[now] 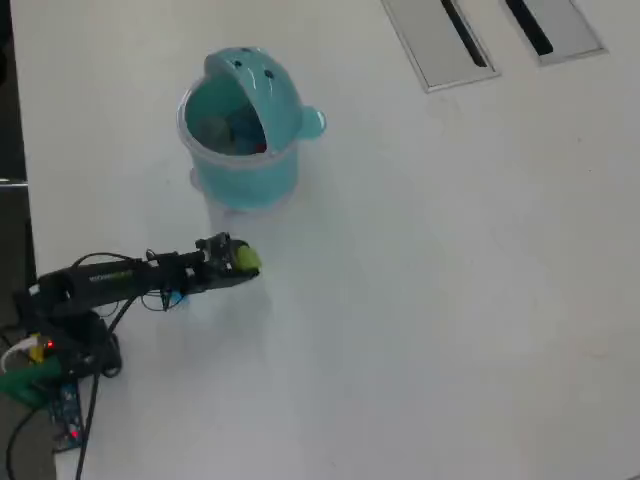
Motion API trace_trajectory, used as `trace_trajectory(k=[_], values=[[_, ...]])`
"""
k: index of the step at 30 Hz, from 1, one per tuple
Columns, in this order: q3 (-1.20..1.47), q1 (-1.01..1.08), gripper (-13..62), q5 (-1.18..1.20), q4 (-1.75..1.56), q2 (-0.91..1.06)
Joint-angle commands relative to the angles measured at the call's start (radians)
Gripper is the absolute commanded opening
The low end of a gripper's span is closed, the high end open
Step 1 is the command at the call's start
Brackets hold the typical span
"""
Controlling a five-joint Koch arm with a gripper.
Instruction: Grasp RGB lego blocks and put them in the bin one by one.
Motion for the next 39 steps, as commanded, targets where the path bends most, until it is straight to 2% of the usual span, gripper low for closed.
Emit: trace_trajectory(k=[1,16,21,23,32,39], values=[[-0.092,-0.046,18.3,0.028,-0.066,0.078],[-0.189,-0.278,18.2,0.123,-0.213,0.178],[-0.302,-0.393,17.9,0.132,-0.242,0.172],[-0.354,-0.454,14.9,0.132,-0.242,0.164],[-0.448,-0.571,14.9,0.092,-0.262,0.081],[-0.699,-0.607,14.9,0.046,-0.224,-0.109]])
